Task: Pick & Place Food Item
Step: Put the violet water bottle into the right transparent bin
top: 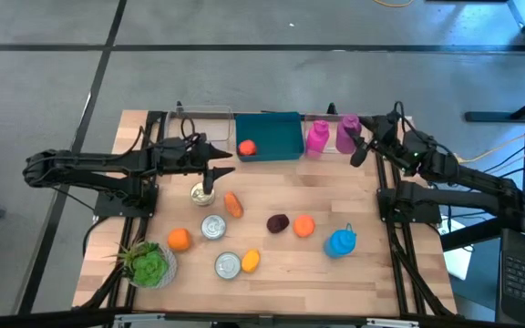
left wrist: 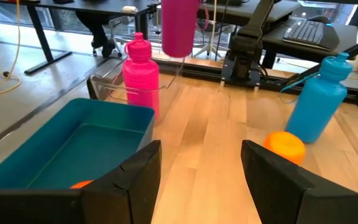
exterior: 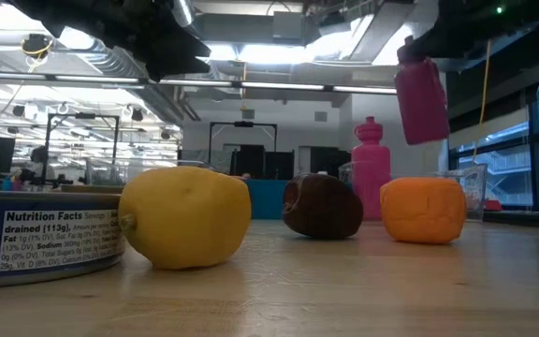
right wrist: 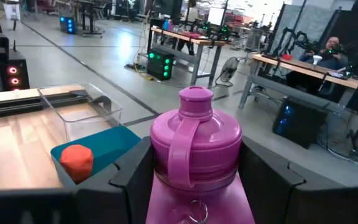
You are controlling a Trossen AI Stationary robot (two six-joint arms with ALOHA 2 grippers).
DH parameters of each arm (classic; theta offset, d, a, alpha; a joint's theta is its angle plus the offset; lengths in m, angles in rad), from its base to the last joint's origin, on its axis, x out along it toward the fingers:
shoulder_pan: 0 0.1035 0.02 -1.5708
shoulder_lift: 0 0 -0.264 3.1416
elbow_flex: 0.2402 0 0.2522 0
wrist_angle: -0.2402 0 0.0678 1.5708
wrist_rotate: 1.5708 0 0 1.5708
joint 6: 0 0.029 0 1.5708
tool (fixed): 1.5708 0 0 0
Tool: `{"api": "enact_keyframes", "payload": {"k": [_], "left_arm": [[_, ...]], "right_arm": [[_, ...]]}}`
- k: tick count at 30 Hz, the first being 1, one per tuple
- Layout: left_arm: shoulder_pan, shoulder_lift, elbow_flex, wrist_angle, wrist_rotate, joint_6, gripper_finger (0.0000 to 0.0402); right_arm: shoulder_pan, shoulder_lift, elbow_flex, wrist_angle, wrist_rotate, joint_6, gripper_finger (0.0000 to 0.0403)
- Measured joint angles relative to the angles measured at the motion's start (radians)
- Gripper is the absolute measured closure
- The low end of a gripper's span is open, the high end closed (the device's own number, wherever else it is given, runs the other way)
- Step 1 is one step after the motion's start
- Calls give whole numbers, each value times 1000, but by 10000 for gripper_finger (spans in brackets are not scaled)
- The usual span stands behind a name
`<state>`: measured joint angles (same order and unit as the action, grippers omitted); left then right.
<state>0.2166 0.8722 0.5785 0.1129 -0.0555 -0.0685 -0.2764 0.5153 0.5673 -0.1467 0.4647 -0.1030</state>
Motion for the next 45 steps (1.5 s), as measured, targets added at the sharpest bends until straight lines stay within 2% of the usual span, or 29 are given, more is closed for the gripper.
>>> {"api": "enact_keyframes", "payload": {"k": [12, 19, 24, 30, 36, 41, 45], "left_arm": [[-9, 1, 0, -1, 0, -7, 192], [-9, 1, 1, -5, 0, -7, 192], [-9, 1, 1, -5, 0, -6, 192], [-9, 1, 1, -5, 0, 1, 192], [-9, 1, 1, -5, 0, -4, 192], [-9, 1, 1, -5, 0, -7, 192], [-9, 1, 1, -5, 0, -7, 192]], "right_arm": [[-35, -54, -151, 155, 29, 30, 205], [-124, -51, -186, 222, 22, 15, 205], [-206, -30, -186, 234, -42, 14, 205], [-302, 36, -186, 316, -167, 21, 205], [-369, 140, -186, 373, -198, 21, 205], [-406, 249, -186, 475, -272, 20, 205], [-439, 329, -186, 538, -275, 16, 205]]}}
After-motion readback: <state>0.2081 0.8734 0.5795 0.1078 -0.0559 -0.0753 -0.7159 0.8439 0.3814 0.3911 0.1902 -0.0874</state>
